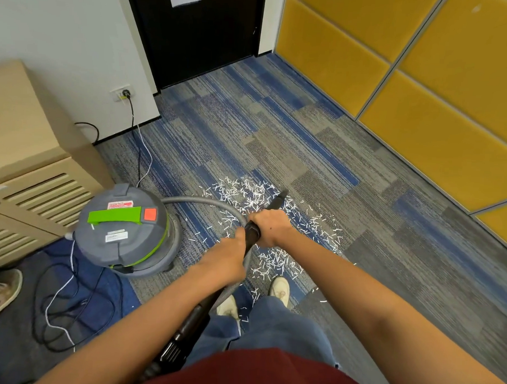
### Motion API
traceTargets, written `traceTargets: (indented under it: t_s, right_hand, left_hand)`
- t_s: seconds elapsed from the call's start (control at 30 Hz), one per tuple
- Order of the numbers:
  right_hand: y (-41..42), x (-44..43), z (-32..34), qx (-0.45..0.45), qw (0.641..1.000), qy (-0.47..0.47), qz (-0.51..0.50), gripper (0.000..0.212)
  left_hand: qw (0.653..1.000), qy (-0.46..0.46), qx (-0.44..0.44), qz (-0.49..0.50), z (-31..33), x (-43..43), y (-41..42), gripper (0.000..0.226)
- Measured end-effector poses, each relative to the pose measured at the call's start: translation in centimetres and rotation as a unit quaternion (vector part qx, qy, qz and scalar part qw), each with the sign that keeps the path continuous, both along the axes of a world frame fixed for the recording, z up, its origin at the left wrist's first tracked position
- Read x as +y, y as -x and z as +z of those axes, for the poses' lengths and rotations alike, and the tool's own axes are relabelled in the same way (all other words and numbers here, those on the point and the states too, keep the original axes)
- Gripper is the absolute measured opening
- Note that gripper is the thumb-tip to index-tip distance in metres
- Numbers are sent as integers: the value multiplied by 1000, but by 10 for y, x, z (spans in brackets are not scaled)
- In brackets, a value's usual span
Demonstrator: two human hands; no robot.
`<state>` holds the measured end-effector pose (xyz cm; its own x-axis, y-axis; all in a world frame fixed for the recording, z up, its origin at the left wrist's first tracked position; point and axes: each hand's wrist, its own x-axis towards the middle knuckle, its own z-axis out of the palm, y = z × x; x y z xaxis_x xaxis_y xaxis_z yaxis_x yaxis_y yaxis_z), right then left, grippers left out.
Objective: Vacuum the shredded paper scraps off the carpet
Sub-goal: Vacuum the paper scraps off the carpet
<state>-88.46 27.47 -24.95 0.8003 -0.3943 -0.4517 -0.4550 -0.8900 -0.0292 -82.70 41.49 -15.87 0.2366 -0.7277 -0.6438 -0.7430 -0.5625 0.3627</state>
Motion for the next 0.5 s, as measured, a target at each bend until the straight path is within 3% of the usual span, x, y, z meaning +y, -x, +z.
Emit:
traceTargets:
  t_s: [0.5]
  right_hand:
    - [48,-7,0,-20,998,-8,-67,16]
  left_hand:
    - [996,-13,5,-89,4,-17,21,58]
